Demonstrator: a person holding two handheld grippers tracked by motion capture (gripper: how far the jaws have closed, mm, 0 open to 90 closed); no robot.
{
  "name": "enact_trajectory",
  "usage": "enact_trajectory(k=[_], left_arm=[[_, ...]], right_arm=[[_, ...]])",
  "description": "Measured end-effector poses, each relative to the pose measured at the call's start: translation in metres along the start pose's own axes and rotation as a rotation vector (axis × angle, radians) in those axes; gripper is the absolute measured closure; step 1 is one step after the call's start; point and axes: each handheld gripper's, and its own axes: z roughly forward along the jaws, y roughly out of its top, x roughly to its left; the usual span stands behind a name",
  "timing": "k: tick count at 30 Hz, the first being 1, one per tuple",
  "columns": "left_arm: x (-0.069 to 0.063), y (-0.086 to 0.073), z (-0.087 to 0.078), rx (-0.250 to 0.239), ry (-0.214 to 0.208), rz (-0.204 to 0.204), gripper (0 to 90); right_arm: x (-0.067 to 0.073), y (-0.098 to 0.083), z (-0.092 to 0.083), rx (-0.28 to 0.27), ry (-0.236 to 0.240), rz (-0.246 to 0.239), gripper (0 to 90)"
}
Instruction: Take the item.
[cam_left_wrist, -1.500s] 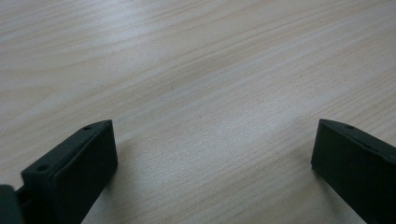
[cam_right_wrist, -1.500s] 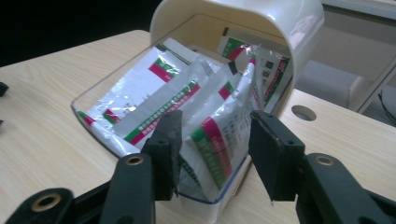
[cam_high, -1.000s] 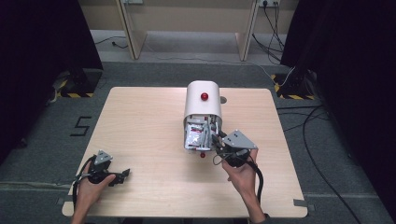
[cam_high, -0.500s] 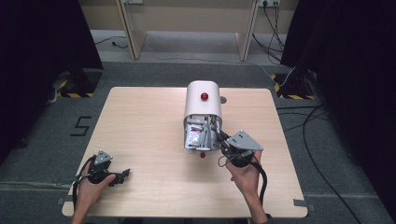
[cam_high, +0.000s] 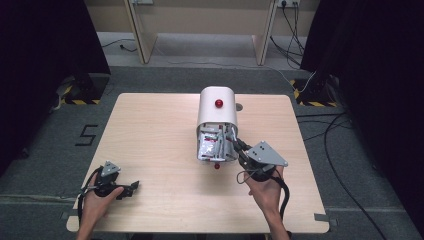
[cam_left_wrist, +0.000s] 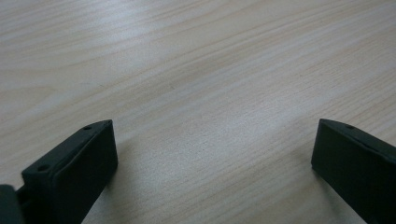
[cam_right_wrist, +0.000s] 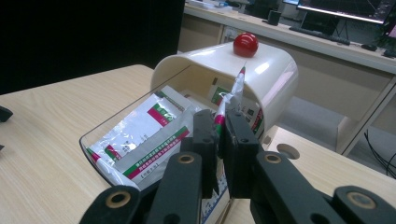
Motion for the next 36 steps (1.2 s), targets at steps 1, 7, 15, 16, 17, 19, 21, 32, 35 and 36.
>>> enact_trajectory(k=[1, 7, 15, 16, 17, 19, 21, 32, 35, 36], left_arm=[[0.0, 0.0, 0.0, 0.0, 0.0, 0.0, 0.0], [0.0, 0.0, 0.0, 0.0, 0.0, 0.0, 0.0], [0.0, 0.0, 0.0, 0.0, 0.0, 0.0, 0.0], [0.0, 0.0, 0.0, 0.0, 0.0, 0.001, 0.0], [0.0, 0.0, 0.0, 0.0, 0.0, 0.0, 0.0], [0.0, 0.0, 0.0, 0.0, 0.0, 0.0, 0.0], [0.0, 0.0, 0.0, 0.0, 0.0, 0.0, 0.0], [0.0, 0.0, 0.0, 0.0, -0.001, 0.0, 0.0], [0.0, 0.0, 0.0, 0.0, 0.0, 0.001, 0.0], [0.0, 0.0, 0.0, 0.0, -0.001, 0.001, 0.0]], right_arm=[[-0.001, 0.0, -0.001, -0.004, 0.0, -0.001, 84.9], [-0.005, 0.002, -0.006, -0.019, 0.001, 0.008, 85.0], [-0.01, 0.005, -0.015, -0.041, -0.005, 0.016, 85.1], [-0.01, 0.006, -0.017, -0.044, -0.009, 0.015, 85.1], [-0.011, 0.006, -0.018, -0.045, -0.01, 0.017, 85.1], [-0.014, 0.006, -0.02, -0.05, -0.015, 0.014, 85.1], [-0.017, 0.005, -0.023, -0.052, -0.021, 0.02, 85.2], [-0.036, -0.007, -0.036, -0.036, -0.057, 0.039, 85.2], [-0.039, -0.009, -0.038, -0.032, -0.064, 0.044, 85.2], [-0.042, -0.01, -0.039, -0.031, -0.07, 0.043, 85.2]])
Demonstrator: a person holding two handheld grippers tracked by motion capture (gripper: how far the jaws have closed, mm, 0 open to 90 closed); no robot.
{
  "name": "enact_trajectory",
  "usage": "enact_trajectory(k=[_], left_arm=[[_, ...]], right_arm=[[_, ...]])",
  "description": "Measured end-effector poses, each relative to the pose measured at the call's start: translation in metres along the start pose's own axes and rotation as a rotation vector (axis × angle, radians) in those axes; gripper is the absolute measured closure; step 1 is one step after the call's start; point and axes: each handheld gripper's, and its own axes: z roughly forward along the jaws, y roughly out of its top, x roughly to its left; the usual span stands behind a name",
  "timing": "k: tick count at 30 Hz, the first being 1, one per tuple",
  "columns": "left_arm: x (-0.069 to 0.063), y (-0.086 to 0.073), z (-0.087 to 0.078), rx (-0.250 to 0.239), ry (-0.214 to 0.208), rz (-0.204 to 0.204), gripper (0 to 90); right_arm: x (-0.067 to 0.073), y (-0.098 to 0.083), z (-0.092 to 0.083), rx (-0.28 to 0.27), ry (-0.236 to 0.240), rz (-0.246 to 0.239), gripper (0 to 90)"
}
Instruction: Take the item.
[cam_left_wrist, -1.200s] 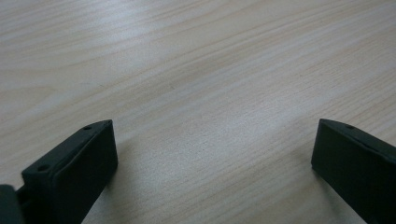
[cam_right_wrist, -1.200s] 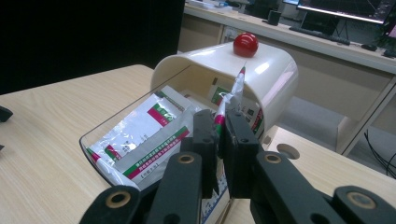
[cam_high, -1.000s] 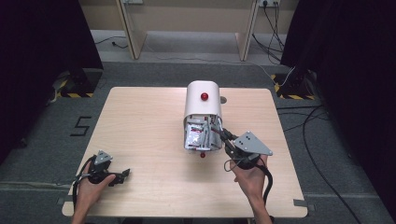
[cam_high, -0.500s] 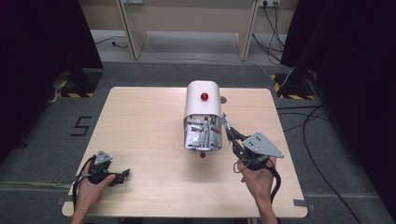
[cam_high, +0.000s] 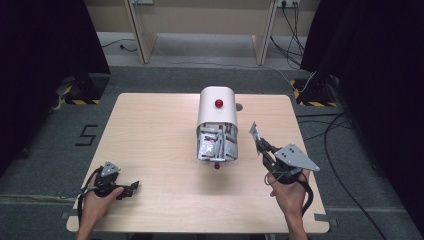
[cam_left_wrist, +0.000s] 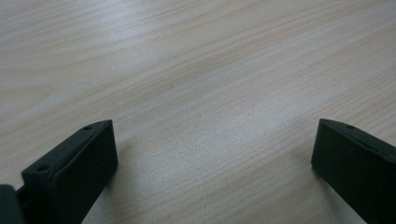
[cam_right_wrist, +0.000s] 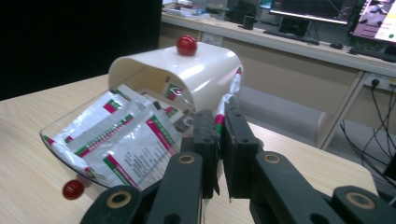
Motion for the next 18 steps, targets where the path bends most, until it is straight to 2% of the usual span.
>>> enact_trajectory(k=[7, 18], left_arm=[[0.0, 0.0, 0.0, 0.001, 0.0, 0.0, 0.0], [0.0, 0.0, 0.0, 0.001, 0.0, 0.0, 0.0]], right_arm=[[-0.012, -0.009, -0.008, 0.018, -0.035, 0.019, 85.2], [-0.021, -0.022, -0.012, 0.048, -0.053, 0.029, 85.2]])
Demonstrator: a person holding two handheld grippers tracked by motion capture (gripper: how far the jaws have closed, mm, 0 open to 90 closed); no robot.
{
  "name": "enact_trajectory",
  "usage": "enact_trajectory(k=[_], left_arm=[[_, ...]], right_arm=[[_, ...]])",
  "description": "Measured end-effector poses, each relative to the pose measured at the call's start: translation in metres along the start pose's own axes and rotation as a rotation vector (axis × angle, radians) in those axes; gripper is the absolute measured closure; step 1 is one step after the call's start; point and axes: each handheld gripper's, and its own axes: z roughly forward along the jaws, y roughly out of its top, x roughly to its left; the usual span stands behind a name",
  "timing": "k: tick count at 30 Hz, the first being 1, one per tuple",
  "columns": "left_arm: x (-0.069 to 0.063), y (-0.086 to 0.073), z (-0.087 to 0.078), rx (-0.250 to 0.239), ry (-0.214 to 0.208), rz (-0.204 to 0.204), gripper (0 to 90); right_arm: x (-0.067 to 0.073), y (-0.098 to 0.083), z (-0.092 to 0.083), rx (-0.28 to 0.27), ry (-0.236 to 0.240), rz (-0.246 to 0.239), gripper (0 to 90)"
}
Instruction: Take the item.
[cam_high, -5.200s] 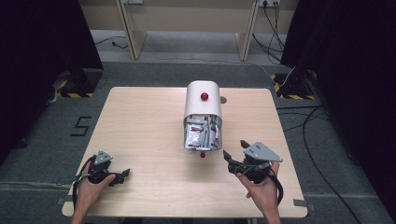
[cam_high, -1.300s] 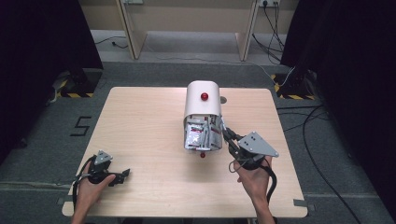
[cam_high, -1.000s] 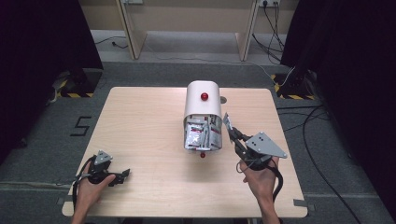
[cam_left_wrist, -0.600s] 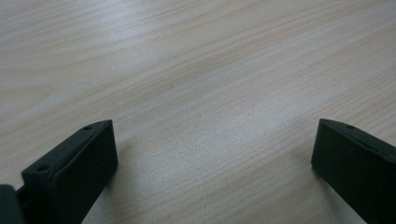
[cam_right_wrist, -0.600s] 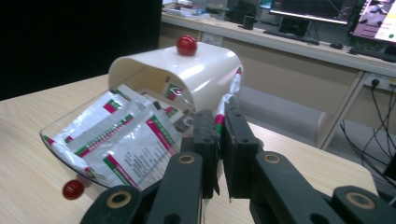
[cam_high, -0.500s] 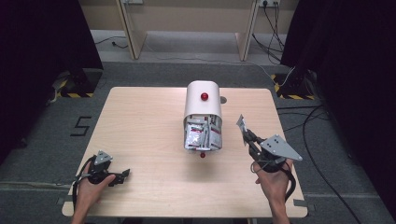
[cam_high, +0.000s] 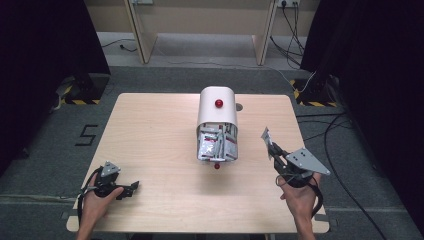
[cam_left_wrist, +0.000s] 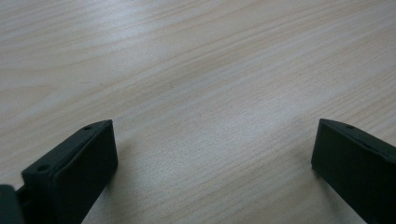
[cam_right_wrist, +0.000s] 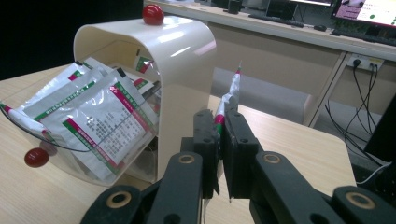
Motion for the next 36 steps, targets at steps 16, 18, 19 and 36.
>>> enact_trajectory(k=[16, 18, 19, 36], left_arm=[[0.0, 0.0, 0.0, 0.0, 0.0, 0.0, 0.0], [0.0, 0.0, 0.0, 0.0, 0.0, 0.0, 0.0], [0.0, 0.0, 0.0, 0.0, 0.0, 0.0, 0.0], [0.0, 0.0, 0.0, 0.0, 0.0, 0.0, 0.0]], right_arm=[[-0.007, -0.019, 0.007, 0.055, 0.001, 0.008, 85.2], [-0.008, -0.021, 0.008, 0.063, 0.001, 0.009, 85.2], [-0.008, -0.022, 0.008, 0.066, -0.001, 0.009, 85.2], [-0.011, -0.035, 0.015, 0.107, -0.002, 0.018, 85.2]])
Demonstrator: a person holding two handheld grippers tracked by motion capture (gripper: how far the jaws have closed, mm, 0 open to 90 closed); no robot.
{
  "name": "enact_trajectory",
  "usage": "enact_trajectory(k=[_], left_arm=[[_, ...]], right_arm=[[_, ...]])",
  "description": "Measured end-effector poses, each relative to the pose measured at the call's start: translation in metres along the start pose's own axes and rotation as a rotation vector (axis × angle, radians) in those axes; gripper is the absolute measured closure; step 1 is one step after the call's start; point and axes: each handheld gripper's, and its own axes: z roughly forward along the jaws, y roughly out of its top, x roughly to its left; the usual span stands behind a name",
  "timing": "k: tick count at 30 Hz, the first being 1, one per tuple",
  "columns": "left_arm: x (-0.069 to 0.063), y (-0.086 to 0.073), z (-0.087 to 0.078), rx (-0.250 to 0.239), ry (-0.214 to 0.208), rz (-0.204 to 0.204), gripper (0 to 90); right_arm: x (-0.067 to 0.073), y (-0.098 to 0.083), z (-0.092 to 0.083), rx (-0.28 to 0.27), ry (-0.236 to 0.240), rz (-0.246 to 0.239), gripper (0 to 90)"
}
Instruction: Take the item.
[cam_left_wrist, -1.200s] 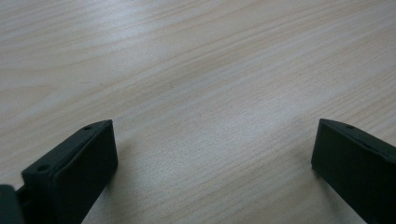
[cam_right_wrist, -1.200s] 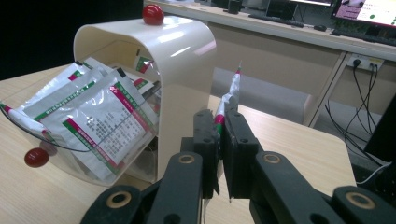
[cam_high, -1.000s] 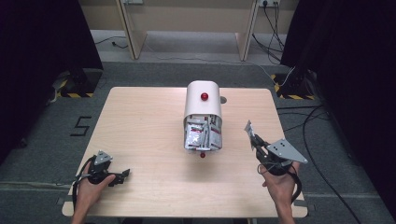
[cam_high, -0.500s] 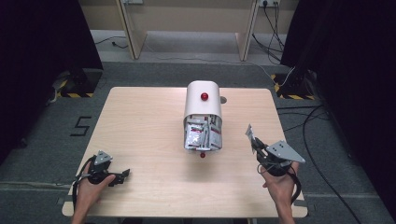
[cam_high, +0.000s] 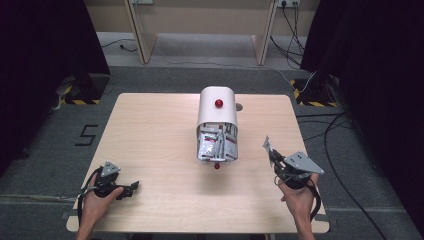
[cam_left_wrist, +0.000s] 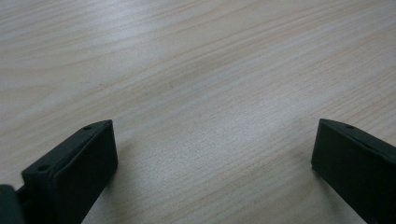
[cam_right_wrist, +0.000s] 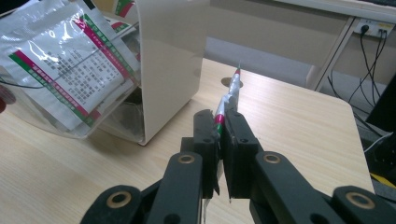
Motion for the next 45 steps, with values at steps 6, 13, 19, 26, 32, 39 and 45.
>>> enact_trajectory(k=[6, 13, 19, 26, 32, 39, 45], left_arm=[[0.0, 0.0, 0.0, -0.001, 0.0, 0.0, 0.0], [0.0, 0.0, 0.0, 0.0, 0.0, 0.0, 0.0], [0.0, 0.0, 0.0, 0.0, 0.0, 0.0, 0.0], [0.0, 0.0, 0.0, 0.0, 0.0, 0.0, 0.0], [0.0, 0.0, 0.0, 0.0, 0.0, 0.0, 0.0], [0.0, 0.0, 0.0, 0.0, 0.0, 0.0, 0.0], [0.0, 0.0, 0.0, 0.0, 0.0, 0.0, 0.0]], right_arm=[[-0.003, -0.005, 0.004, 0.016, -0.003, 0.012, 85.1], [-0.003, -0.011, 0.01, 0.038, -0.002, 0.018, 85.2], [-0.004, -0.016, 0.014, 0.054, -0.003, 0.02, 85.2], [-0.006, -0.02, 0.017, 0.062, -0.006, 0.028, 85.2], [-0.006, -0.022, 0.018, 0.071, -0.005, 0.025, 85.2], [-0.007, -0.026, 0.022, 0.086, -0.004, 0.035, 85.2], [-0.007, -0.028, 0.024, 0.091, 0.002, 0.035, 85.1]])
